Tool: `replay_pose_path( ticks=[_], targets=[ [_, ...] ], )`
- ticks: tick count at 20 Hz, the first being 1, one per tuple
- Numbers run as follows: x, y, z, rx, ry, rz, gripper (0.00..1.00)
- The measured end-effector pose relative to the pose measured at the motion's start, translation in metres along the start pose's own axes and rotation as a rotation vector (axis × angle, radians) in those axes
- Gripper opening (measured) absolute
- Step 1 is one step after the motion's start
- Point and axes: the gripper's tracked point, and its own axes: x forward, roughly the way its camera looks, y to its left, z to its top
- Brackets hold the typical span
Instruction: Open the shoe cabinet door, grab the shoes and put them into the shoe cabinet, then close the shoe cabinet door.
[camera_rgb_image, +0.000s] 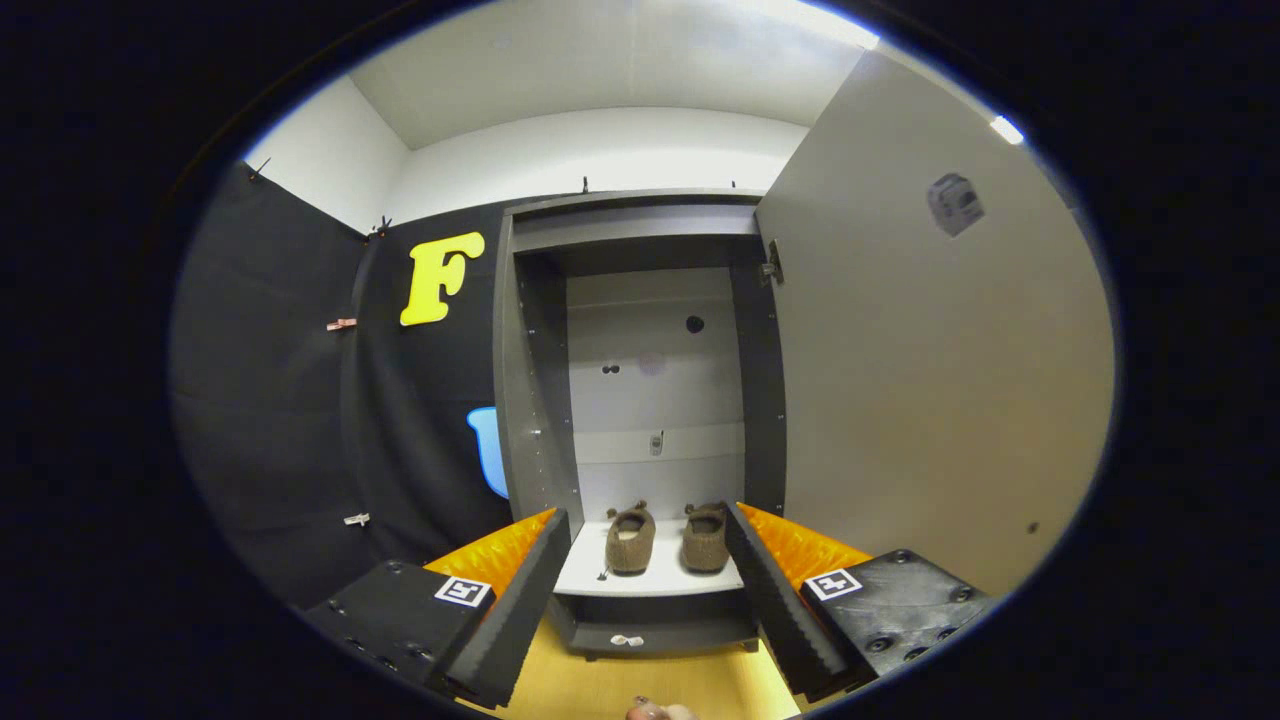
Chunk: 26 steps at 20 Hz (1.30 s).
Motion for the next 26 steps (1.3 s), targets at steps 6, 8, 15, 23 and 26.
replay_pose_path(
  ticks=[6, 8, 15, 23, 26],
  targets=[
    [-0.077, -0.050, -0.007, -0.015, 0.053, -0.026, 0.98],
    [-0.099, -0.078, -0.009, -0.009, 0.065, -0.053, 0.98],
    [-0.155, -0.172, 0.005, 0.000, 0.036, -0.130, 0.98],
    [-0.125, -0.237, -0.007, 0.019, 0.071, -0.156, 0.98],
    [-0.106, -0.240, -0.015, 0.008, 0.087, -0.122, 0.98]
  ],
)
